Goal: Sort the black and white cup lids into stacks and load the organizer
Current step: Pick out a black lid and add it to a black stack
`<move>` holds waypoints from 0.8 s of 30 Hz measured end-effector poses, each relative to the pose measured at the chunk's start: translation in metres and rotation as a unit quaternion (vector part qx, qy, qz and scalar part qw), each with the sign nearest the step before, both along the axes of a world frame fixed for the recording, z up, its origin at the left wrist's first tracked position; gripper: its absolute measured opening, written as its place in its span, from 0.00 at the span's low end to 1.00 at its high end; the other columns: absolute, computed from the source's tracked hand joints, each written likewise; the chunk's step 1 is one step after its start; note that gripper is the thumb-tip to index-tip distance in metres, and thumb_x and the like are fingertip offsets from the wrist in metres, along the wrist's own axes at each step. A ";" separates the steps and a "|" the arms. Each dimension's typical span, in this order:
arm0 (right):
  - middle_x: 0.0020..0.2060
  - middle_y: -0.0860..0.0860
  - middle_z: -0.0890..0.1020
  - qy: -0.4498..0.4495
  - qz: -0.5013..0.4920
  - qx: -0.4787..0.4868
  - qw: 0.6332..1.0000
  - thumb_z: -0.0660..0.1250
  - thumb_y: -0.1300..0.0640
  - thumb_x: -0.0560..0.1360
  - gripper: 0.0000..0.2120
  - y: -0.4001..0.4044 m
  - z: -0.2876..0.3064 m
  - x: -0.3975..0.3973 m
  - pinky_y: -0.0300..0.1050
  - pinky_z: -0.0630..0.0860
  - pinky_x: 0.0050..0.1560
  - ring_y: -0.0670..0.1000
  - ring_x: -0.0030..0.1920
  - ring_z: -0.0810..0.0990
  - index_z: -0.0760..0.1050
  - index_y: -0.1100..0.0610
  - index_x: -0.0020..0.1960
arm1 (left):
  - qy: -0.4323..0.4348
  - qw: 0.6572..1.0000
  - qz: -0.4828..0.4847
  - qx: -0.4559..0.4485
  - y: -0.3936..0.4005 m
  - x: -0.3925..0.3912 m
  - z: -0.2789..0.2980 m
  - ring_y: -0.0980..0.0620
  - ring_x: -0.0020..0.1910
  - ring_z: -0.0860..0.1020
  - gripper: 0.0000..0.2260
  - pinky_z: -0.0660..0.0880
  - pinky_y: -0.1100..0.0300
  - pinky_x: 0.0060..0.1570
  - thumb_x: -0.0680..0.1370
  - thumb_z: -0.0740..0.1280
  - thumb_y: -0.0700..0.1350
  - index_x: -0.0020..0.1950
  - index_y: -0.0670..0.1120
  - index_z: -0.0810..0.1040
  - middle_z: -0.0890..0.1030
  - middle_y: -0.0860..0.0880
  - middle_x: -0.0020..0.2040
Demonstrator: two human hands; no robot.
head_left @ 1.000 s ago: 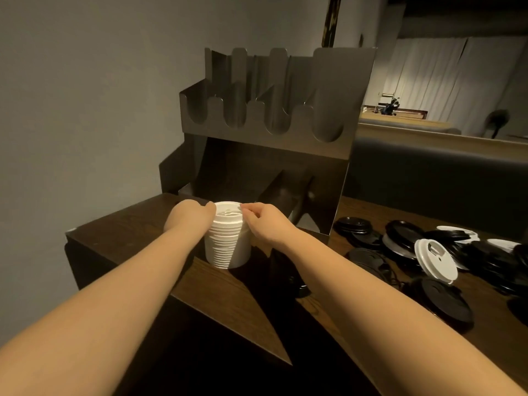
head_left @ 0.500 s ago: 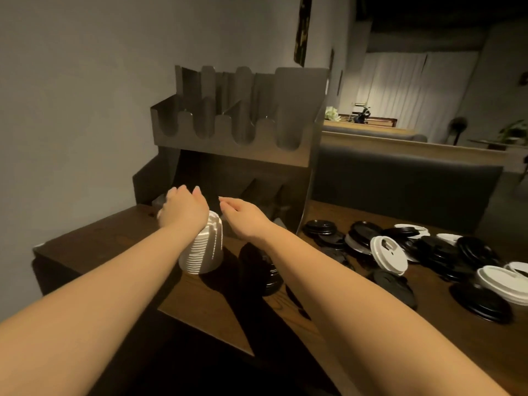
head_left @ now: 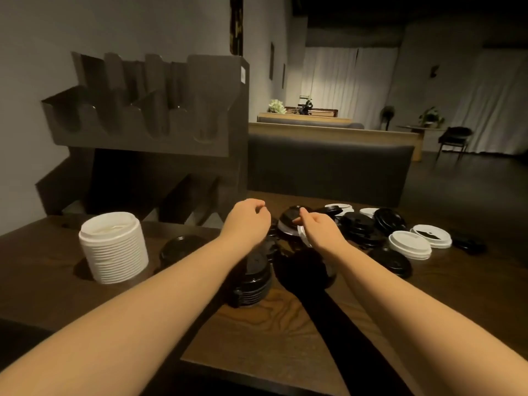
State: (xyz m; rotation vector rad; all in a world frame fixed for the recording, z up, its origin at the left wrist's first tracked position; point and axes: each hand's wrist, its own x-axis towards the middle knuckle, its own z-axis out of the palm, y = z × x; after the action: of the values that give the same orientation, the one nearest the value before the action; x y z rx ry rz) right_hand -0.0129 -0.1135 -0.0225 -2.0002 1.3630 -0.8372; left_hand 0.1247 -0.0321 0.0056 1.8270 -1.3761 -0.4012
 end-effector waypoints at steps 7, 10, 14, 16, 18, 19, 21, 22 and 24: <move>0.67 0.53 0.72 0.061 0.010 0.046 0.997 0.69 0.40 0.72 0.33 0.006 -0.042 -0.063 0.49 0.68 0.67 0.53 0.67 0.69 0.67 0.54 0.70 | -0.242 0.949 -0.096 0.175 -0.048 -0.051 -0.031 0.43 0.62 0.75 0.19 0.74 0.50 0.60 0.77 0.60 0.38 0.69 0.44 0.71 0.75 0.43 0.65; 0.73 0.52 0.63 0.082 0.065 0.059 0.993 0.70 0.38 0.69 0.44 0.014 -0.052 -0.068 0.50 0.61 0.70 0.54 0.73 0.60 0.56 0.54 0.76 | -0.304 0.915 -0.072 0.255 -0.061 -0.040 -0.025 0.43 0.57 0.77 0.17 0.75 0.53 0.56 0.77 0.65 0.42 0.65 0.39 0.73 0.78 0.42 0.60; 0.68 0.51 0.69 0.034 0.069 0.048 0.996 0.73 0.41 0.68 0.38 0.010 -0.060 -0.069 0.49 0.68 0.67 0.52 0.68 0.68 0.64 0.53 0.71 | -0.326 0.876 -0.087 0.346 -0.070 -0.031 -0.030 0.46 0.60 0.75 0.22 0.69 0.59 0.50 0.79 0.66 0.51 0.67 0.38 0.71 0.76 0.43 0.62; 0.67 0.50 0.67 -0.004 0.079 0.052 0.996 0.74 0.45 0.68 0.37 0.009 -0.062 -0.072 0.44 0.67 0.65 0.51 0.67 0.67 0.63 0.52 0.71 | -0.335 0.864 -0.080 0.367 -0.072 -0.031 -0.034 0.45 0.63 0.73 0.24 0.69 0.58 0.56 0.79 0.65 0.53 0.69 0.39 0.69 0.73 0.44 0.66; 0.67 0.51 0.63 -0.041 0.085 0.054 0.994 0.75 0.48 0.68 0.37 0.007 -0.063 -0.078 0.41 0.65 0.63 0.51 0.67 0.65 0.60 0.49 0.72 | -0.351 0.865 -0.049 0.355 -0.077 -0.028 -0.035 0.44 0.63 0.73 0.27 0.70 0.54 0.62 0.76 0.67 0.58 0.68 0.42 0.70 0.74 0.45 0.66; 0.67 0.51 0.63 -0.056 0.084 0.059 0.993 0.75 0.50 0.68 0.37 0.005 -0.063 -0.081 0.42 0.65 0.64 0.52 0.67 0.64 0.59 0.47 0.72 | -0.357 0.866 -0.032 0.348 -0.078 -0.027 -0.035 0.43 0.64 0.72 0.30 0.70 0.52 0.63 0.74 0.68 0.62 0.68 0.43 0.70 0.73 0.45 0.66; 0.68 0.52 0.64 -0.065 0.075 0.061 0.993 0.75 0.52 0.68 0.37 -0.002 -0.062 -0.085 0.46 0.66 0.65 0.53 0.68 0.65 0.59 0.44 0.71 | -0.346 0.868 -0.003 0.357 -0.078 -0.022 -0.035 0.41 0.69 0.68 0.38 0.67 0.49 0.67 0.70 0.69 0.67 0.71 0.46 0.67 0.68 0.43 0.70; 0.68 0.52 0.66 -0.061 0.068 0.055 0.994 0.75 0.53 0.68 0.37 -0.005 -0.062 -0.088 0.47 0.67 0.65 0.54 0.68 0.66 0.59 0.44 0.71 | -0.332 0.869 0.005 0.367 -0.078 -0.020 -0.035 0.40 0.71 0.65 0.41 0.65 0.48 0.68 0.68 0.69 0.68 0.74 0.47 0.64 0.65 0.42 0.72; 0.68 0.52 0.68 -0.064 0.055 0.038 0.996 0.74 0.55 0.69 0.36 -0.009 -0.061 -0.095 0.47 0.68 0.66 0.53 0.68 0.67 0.60 0.46 0.71 | -0.279 0.888 -0.002 0.365 -0.075 -0.018 -0.037 0.40 0.71 0.65 0.43 0.65 0.49 0.68 0.68 0.71 0.65 0.75 0.45 0.61 0.64 0.41 0.73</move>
State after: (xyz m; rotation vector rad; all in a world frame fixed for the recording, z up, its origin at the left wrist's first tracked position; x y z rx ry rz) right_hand -0.1080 -0.1226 -0.0836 -1.9109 1.1852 -0.8350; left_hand 0.1071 -0.1071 -0.0316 2.7127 -1.7599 -0.4525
